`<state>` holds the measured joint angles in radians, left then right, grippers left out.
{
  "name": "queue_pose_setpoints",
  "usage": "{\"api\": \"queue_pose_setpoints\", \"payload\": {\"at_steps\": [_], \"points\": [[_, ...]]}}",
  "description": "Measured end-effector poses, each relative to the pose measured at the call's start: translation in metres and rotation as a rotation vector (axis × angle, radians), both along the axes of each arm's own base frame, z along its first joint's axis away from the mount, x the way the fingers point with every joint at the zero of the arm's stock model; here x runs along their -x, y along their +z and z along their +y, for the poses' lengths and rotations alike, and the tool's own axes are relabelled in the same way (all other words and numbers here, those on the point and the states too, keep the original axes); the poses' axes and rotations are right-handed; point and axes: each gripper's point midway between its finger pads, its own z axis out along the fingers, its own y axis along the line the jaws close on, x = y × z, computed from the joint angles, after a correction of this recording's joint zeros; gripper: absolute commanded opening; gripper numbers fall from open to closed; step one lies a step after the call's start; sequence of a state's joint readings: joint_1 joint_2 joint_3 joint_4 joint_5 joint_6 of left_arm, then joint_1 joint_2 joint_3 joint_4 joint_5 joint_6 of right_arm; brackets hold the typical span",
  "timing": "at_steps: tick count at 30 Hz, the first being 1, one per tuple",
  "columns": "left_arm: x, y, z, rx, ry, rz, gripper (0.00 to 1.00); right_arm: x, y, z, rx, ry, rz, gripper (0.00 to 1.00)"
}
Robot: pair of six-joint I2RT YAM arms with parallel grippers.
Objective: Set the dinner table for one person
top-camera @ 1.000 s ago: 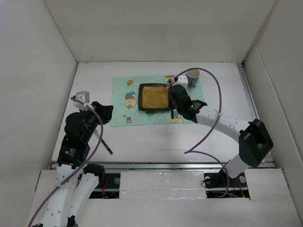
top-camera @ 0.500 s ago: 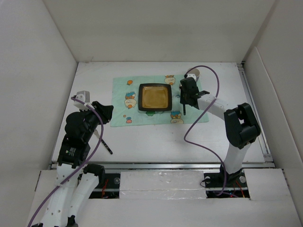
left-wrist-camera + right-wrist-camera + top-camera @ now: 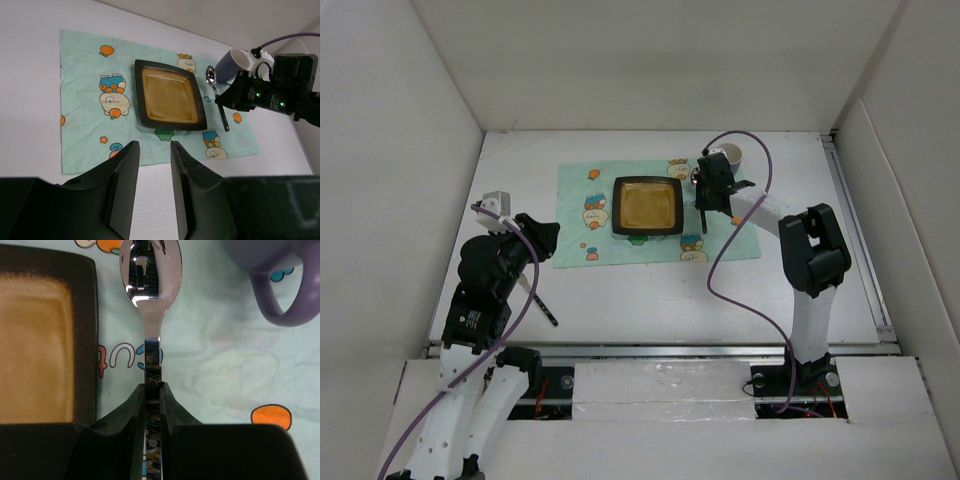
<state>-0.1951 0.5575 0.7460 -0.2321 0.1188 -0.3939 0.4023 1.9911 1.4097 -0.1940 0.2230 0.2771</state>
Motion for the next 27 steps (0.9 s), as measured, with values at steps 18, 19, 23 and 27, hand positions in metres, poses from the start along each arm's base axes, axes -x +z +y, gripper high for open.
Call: {"api": "queue_pose_setpoints", "payload": {"at_steps": [18,19,23,27], "points": [[-0.001,-0.001,0.000,-0.001,0.000,0.004,0.28,0.003,-0.014,-0.008,-0.005,-0.043,0.038,0.02],[-0.001,-0.001,0.000,-0.001,0.000,0.005,0.28,0.002,-0.014,-0.009,-0.005,-0.046,0.039,0.06],[-0.001,-0.001,0.000,-0.001,0.000,0.006,0.28,0.003,-0.019,-0.009,-0.003,-0.045,0.047,0.09],[-0.001,-0.001,0.000,-0.001,0.000,0.005,0.28,0.003,-0.020,-0.012,-0.005,-0.047,0.052,0.11]]}}
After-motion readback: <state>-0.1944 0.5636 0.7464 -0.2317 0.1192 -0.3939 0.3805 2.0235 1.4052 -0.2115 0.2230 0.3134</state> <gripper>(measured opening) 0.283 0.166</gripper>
